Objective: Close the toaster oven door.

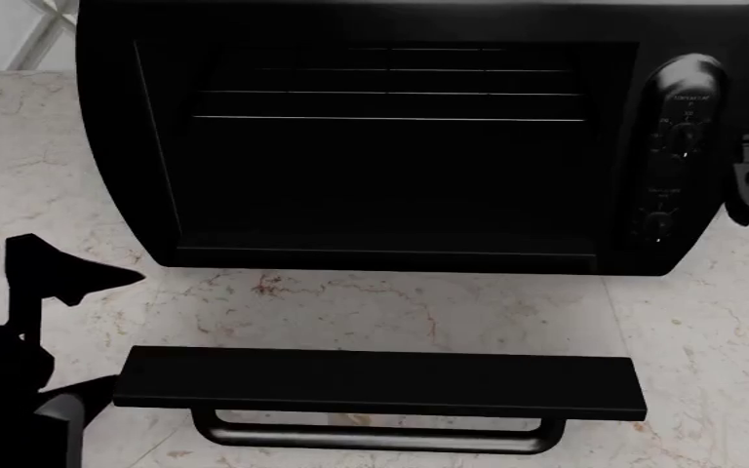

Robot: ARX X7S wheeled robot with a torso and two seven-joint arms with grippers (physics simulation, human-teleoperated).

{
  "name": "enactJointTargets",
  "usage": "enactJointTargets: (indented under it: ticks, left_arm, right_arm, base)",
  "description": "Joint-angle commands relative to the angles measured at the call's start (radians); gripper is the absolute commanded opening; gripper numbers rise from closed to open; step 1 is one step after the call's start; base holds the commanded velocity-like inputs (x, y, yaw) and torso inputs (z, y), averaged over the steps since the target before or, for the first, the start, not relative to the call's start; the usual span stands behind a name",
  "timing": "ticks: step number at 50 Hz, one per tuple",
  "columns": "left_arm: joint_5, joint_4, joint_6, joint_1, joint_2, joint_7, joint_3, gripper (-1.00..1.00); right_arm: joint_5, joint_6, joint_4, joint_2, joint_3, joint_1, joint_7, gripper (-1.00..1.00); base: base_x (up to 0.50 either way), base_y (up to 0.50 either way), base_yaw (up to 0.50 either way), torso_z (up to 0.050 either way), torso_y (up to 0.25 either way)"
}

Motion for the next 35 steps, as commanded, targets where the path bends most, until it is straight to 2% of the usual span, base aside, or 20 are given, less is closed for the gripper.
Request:
enactJointTargets:
  ticks: [1,35]
  left_arm:
    - [0.015,-0.056,0.039,-0.022,0.038,-0.013,0.026,1.0]
    - [-0.031,0.029,0.041,-0.007,0.066,-0.009,0.021,1.0]
  right_arm:
    - [0.022,-0.007,0.004,0.018,-0.01,0.016,0.018,1.0]
    - [0.047,-0.029,-0.004,0.048,0.022,-0.014,0.031,1.0]
  base:
    - [0.0,0.0,0.0,0.0,0.0]
    - [0.0,0.0,0.0,0.0,0.0]
